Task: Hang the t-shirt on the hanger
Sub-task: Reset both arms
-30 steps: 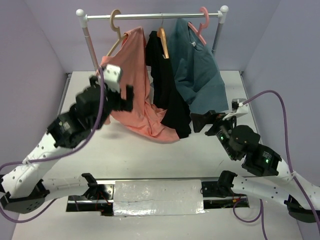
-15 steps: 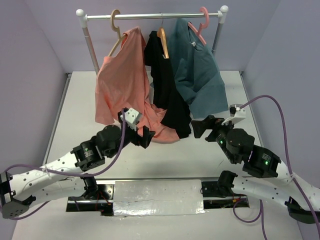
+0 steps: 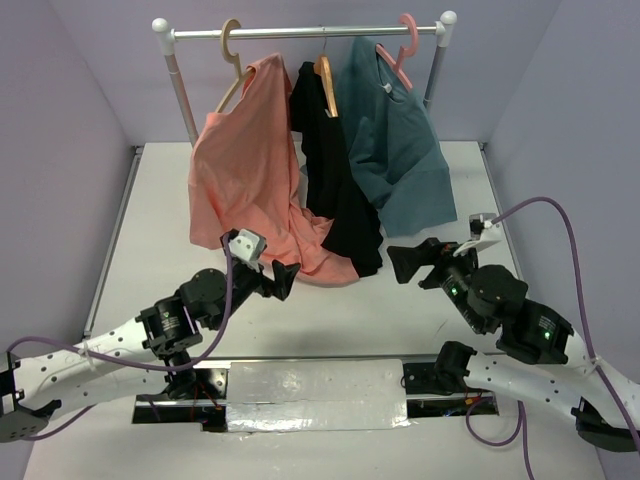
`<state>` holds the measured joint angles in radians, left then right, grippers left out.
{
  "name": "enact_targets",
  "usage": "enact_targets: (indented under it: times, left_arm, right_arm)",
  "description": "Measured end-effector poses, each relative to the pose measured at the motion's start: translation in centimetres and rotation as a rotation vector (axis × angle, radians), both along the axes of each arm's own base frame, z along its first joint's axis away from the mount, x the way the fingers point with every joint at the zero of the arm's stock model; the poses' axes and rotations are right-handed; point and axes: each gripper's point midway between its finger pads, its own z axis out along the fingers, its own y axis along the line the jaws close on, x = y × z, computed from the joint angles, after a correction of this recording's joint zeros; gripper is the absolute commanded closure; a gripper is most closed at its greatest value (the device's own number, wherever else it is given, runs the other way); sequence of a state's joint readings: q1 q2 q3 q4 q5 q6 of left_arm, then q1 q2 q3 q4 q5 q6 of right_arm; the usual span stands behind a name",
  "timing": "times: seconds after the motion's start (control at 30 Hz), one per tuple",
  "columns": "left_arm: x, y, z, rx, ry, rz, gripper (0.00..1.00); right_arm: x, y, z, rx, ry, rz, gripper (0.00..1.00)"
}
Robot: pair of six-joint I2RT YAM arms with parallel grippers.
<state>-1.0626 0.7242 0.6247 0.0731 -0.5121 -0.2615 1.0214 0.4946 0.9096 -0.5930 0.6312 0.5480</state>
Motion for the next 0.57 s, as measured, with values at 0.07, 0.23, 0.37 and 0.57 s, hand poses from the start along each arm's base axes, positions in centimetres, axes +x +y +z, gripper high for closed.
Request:
enact_targets:
  times: [0.07, 0.23, 0.37, 0.57]
  left_arm:
    - [0.14, 0.15, 0.06, 0.000, -0.003, 0.013, 0.01]
    - [0.55, 0.06, -0.64, 0.023, 0.008, 0.033, 0.01]
    - [0.63, -0.08, -0.91, 0.032, 0.013, 0.033, 0.01]
    - [0.82, 0.21, -0.85, 0.032, 0.010, 0.053, 0.01]
  right_arm:
    - [-0.23, -0.31, 0.24, 0.012, -0.013, 0.004, 0.00]
    - [-0.47, -0.14, 0.35, 0.016, -0.019, 0.025, 0.00]
    - [-0.53, 0.04, 0.12, 0.010, -0.016, 0.036, 0.00]
    - [-0.64, 0.15, -0.09, 0.011, -0.020, 0.046, 0.00]
